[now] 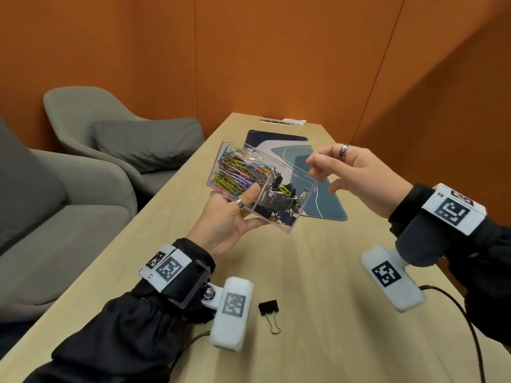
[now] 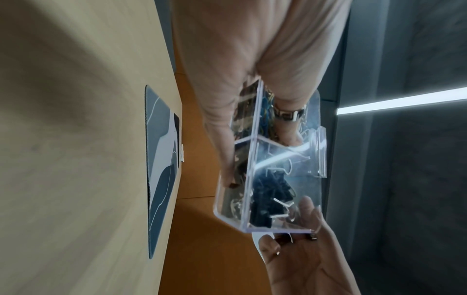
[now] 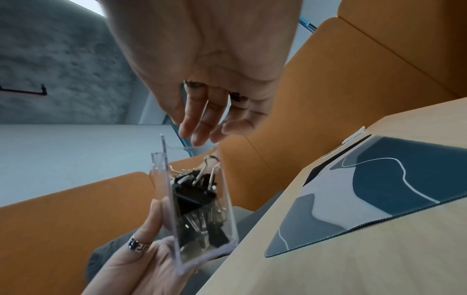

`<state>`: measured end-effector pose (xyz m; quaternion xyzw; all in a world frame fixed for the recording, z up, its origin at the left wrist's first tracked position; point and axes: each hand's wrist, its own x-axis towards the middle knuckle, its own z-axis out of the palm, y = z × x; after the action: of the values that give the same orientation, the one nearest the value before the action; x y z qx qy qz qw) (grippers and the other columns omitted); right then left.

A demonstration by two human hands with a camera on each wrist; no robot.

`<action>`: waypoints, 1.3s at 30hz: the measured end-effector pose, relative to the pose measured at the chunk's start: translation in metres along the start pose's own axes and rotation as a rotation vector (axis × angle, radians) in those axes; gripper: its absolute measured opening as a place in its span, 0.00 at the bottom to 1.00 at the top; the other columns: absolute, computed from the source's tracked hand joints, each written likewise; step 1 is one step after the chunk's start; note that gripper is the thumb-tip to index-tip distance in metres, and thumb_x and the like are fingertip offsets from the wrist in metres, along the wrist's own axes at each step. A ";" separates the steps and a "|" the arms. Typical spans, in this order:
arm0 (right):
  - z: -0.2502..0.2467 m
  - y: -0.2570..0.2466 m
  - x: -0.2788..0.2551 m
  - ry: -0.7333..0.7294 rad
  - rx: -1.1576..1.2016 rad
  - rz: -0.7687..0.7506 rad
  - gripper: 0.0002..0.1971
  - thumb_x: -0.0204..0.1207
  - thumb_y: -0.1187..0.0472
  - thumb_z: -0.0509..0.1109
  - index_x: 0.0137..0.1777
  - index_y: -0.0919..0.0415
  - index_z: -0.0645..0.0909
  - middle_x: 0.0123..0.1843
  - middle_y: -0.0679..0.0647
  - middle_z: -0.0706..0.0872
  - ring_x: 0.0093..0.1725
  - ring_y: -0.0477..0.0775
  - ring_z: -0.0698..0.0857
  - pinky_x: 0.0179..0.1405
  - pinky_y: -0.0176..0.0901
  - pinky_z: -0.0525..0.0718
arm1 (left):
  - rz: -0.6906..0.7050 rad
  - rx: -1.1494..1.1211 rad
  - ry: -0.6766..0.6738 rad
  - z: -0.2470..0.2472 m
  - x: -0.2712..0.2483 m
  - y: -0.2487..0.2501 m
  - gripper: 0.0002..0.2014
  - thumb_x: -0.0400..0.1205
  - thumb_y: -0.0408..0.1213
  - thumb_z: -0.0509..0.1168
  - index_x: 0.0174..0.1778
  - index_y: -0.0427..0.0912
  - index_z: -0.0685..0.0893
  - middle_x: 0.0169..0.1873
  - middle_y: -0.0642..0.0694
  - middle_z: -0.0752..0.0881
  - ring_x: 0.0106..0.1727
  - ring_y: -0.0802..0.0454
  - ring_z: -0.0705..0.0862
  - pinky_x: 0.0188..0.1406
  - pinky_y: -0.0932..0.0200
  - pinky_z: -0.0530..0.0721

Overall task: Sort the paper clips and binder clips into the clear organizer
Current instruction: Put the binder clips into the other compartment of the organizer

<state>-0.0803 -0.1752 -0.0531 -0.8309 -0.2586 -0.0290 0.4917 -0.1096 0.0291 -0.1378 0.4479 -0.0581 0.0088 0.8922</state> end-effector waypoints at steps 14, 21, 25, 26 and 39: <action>0.011 -0.022 -0.003 -0.260 -0.146 -0.096 0.11 0.82 0.58 0.61 0.59 0.61 0.79 0.49 0.49 0.91 0.53 0.39 0.85 0.59 0.29 0.78 | 0.075 0.010 0.018 -0.001 -0.001 -0.003 0.33 0.73 0.35 0.70 0.74 0.37 0.68 0.65 0.38 0.82 0.62 0.39 0.84 0.40 0.44 0.87; 0.017 -0.027 0.006 -0.386 -0.179 -0.077 0.05 0.84 0.63 0.59 0.55 0.56 0.76 0.52 0.54 0.91 0.59 0.54 0.84 0.60 0.44 0.77 | 0.090 0.002 0.000 -0.002 -0.001 -0.003 0.38 0.70 0.36 0.73 0.75 0.37 0.66 0.66 0.37 0.82 0.60 0.40 0.85 0.40 0.44 0.87; 0.012 -0.032 0.009 -0.319 -0.216 -0.123 0.08 0.83 0.61 0.60 0.57 0.59 0.78 0.50 0.50 0.90 0.49 0.39 0.84 0.51 0.33 0.79 | 0.079 -0.010 0.004 -0.003 0.000 -0.003 0.35 0.73 0.34 0.72 0.76 0.37 0.65 0.66 0.38 0.82 0.60 0.40 0.85 0.40 0.44 0.87; 0.010 -0.033 0.010 -0.298 -0.226 -0.140 0.09 0.84 0.61 0.60 0.58 0.60 0.79 0.49 0.49 0.90 0.46 0.37 0.83 0.46 0.29 0.79 | 0.073 -0.010 0.004 -0.003 0.000 -0.003 0.36 0.72 0.34 0.72 0.76 0.37 0.65 0.66 0.38 0.82 0.62 0.39 0.84 0.40 0.44 0.87; -0.001 -0.047 0.037 -0.573 -0.739 -0.321 0.22 0.61 0.41 0.70 0.54 0.45 0.88 0.38 0.47 0.65 0.40 0.45 0.69 0.37 0.31 0.68 | 0.037 -0.021 -0.045 -0.001 -0.002 -0.007 0.34 0.72 0.34 0.68 0.75 0.37 0.67 0.67 0.37 0.81 0.59 0.42 0.85 0.39 0.45 0.87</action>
<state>-0.0695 -0.1430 -0.0041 -0.8739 -0.4808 0.0357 0.0627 -0.1107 0.0256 -0.1441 0.4375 -0.0864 0.0148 0.8949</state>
